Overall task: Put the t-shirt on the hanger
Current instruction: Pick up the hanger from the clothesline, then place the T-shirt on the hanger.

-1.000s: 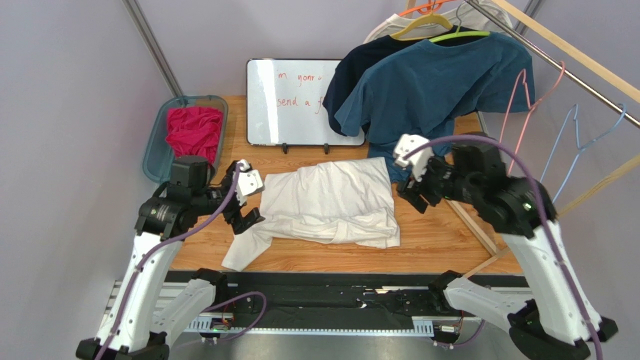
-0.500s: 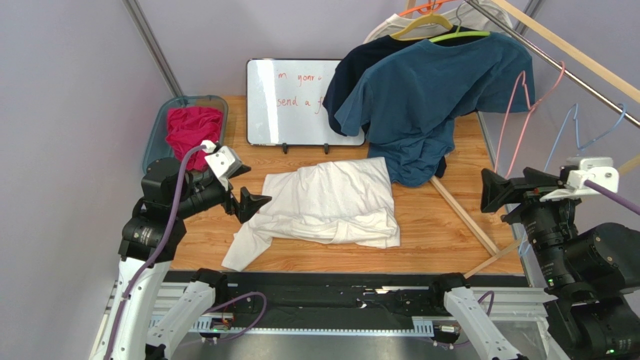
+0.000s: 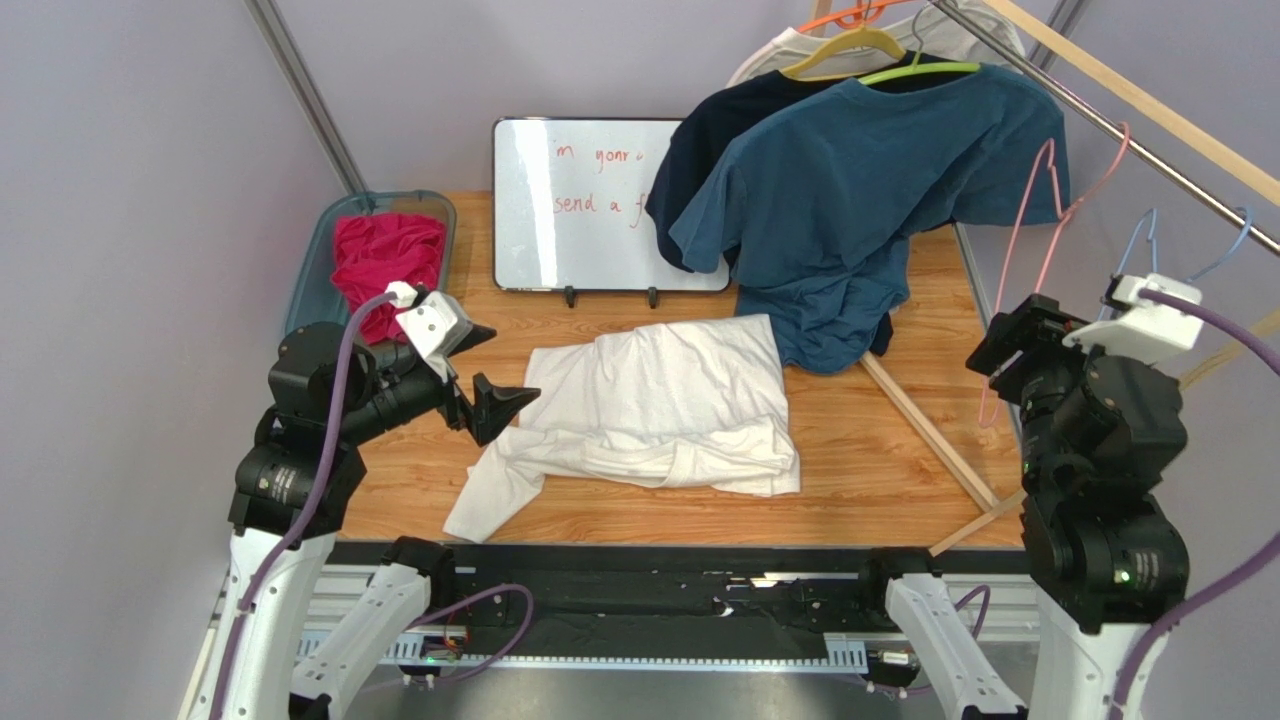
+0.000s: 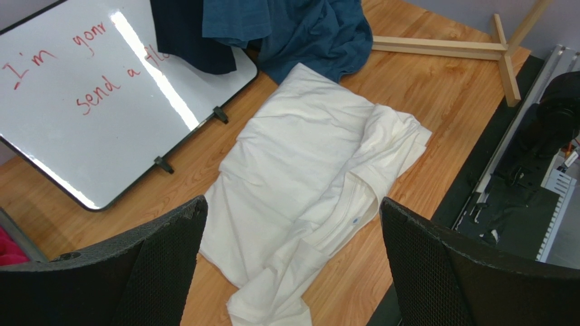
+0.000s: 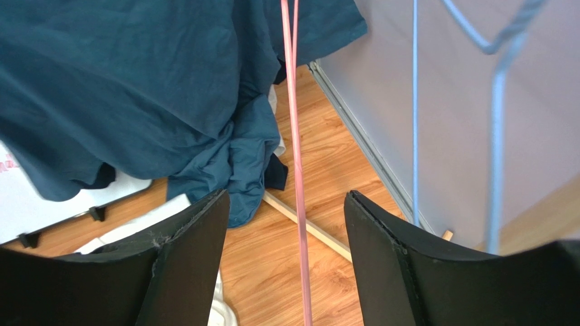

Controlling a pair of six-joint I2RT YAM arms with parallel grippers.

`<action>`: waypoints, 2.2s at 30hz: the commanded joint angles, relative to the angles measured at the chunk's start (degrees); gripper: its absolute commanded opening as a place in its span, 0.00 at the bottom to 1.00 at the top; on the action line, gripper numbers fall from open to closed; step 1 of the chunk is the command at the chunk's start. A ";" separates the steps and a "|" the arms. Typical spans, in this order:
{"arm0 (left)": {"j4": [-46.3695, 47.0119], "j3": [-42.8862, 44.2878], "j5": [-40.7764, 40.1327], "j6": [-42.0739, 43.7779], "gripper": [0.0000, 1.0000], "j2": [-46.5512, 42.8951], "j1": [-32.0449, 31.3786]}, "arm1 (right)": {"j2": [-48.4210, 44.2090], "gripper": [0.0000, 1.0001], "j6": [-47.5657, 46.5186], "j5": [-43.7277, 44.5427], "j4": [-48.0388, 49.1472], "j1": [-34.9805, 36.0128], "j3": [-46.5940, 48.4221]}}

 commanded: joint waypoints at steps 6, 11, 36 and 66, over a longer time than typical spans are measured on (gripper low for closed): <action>0.40 2.20 -0.07 0.40 0.99 -0.81 -0.02 | 2.81 0.63 -2.99 1.70 16.23 -0.23 -10.03; 0.05 2.46 0.36 0.58 0.99 -0.55 -0.02 | 1.85 0.27 -7.82 0.57 24.56 -0.14 -14.17; -4.87 4.57 6.77 6.11 0.99 4.37 -0.02 | -8.17 0.00 -20.83 -30.36 19.08 -0.14 -17.35; 6.63 -11.60 15.30 30.29 0.95 16.84 -16.18 | 8.88 0.00 -52.57 -71.95 -18.93 16.29 -20.15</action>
